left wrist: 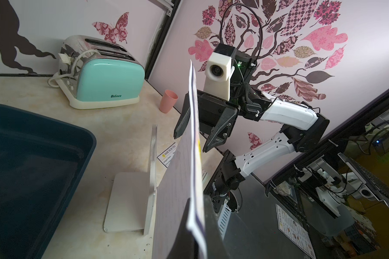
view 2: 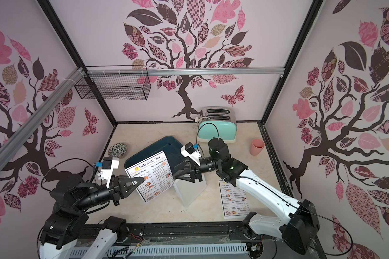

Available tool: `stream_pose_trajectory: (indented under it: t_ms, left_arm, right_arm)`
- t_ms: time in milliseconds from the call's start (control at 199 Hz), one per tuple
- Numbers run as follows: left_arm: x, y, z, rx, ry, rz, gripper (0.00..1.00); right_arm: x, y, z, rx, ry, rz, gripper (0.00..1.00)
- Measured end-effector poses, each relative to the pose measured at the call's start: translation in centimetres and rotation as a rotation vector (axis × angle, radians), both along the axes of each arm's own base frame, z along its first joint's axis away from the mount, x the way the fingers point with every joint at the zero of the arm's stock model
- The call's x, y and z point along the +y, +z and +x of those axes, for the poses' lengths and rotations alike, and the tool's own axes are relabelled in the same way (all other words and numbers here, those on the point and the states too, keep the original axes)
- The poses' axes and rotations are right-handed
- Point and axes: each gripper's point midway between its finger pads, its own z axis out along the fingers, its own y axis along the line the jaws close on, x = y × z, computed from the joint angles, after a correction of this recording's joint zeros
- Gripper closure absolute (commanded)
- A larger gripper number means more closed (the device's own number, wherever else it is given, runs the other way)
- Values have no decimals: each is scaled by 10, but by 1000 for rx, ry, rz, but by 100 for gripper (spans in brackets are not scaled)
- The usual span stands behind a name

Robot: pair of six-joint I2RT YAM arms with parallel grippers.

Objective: Replace the menus in the menu holders
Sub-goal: Pick up the menu from the storage box.

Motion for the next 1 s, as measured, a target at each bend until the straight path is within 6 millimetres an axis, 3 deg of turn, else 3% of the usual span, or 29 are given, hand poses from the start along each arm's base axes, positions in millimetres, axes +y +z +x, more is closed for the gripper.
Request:
stream_pose_trajectory:
  t_ms: [371,567,737,998]
  left_arm:
    - [1,-3,2,1,13,12,100]
    - [2,-4,2,-5,15,21,100]
    - [3,-5,0,-4,16,34,100]
    - [5,-3,-3,-29,22,58,100]
  right_arm:
    - [18,-21,-6,17,75,-28,67]
    - [24,-18,-9,5,105,-15,77]
    - [27,-11,-7,-18,116,6,79]
    - [30,-17,-5,-14,124,1,90]
